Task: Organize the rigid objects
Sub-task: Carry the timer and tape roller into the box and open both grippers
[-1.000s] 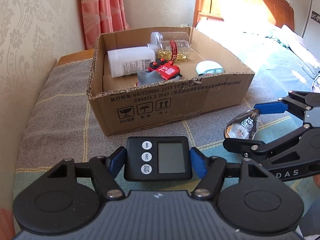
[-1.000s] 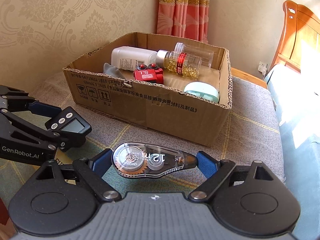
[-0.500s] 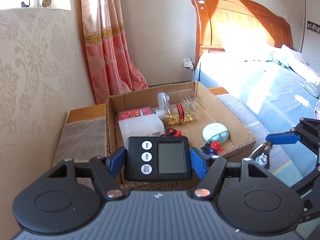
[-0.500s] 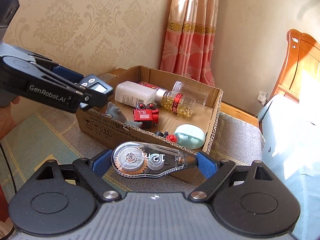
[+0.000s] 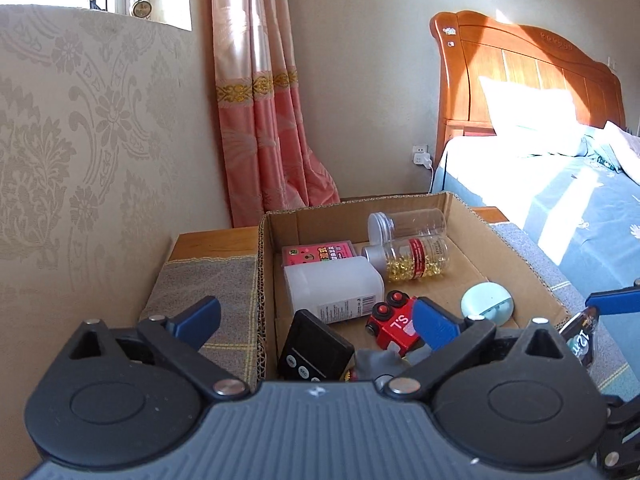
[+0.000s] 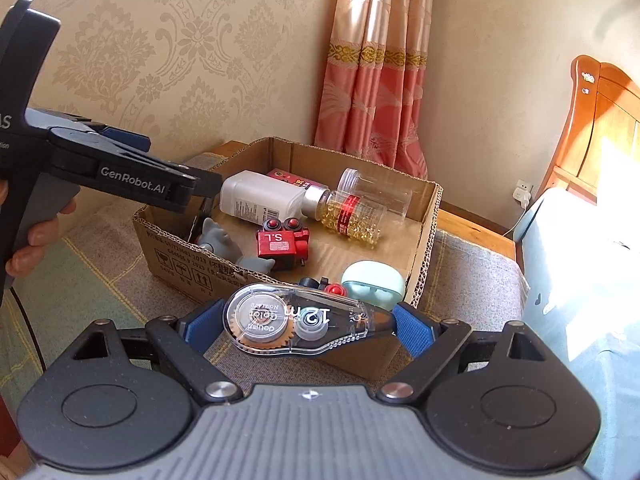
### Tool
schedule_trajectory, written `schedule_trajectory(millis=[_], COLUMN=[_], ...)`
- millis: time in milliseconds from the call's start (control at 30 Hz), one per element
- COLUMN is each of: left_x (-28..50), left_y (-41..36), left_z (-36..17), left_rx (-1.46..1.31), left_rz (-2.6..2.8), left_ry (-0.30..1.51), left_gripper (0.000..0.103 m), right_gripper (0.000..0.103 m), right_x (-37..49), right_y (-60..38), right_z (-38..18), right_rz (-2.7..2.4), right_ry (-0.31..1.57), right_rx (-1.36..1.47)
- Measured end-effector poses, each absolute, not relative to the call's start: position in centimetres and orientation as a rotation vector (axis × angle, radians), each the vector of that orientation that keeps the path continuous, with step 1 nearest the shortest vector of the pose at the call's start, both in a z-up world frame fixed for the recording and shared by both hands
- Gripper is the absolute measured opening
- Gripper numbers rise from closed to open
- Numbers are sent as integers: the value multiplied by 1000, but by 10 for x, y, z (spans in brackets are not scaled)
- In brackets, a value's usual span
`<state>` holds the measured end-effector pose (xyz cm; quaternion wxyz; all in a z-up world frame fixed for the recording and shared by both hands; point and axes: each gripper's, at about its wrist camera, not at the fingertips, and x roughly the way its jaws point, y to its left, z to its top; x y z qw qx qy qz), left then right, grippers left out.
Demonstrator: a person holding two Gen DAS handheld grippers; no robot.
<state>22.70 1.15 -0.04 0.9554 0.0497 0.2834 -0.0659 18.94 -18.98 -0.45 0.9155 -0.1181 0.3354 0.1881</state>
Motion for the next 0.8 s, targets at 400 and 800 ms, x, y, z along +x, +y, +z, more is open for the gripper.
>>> schedule_trajectory(millis=[400,800], left_x=[191,180], left_y=[17,24], left_z=[-6,-4], left_rx=[77,57], left_rz=[-115,-90], left_ry=[584,594], left_gripper=[102,102], right_gripper=[93,96], right_x=[236,316], right_y=[-189,-175], right_z=[4,-23], right_rz=[353,251], right_ry=[713,780], right_rx=[-178,-167])
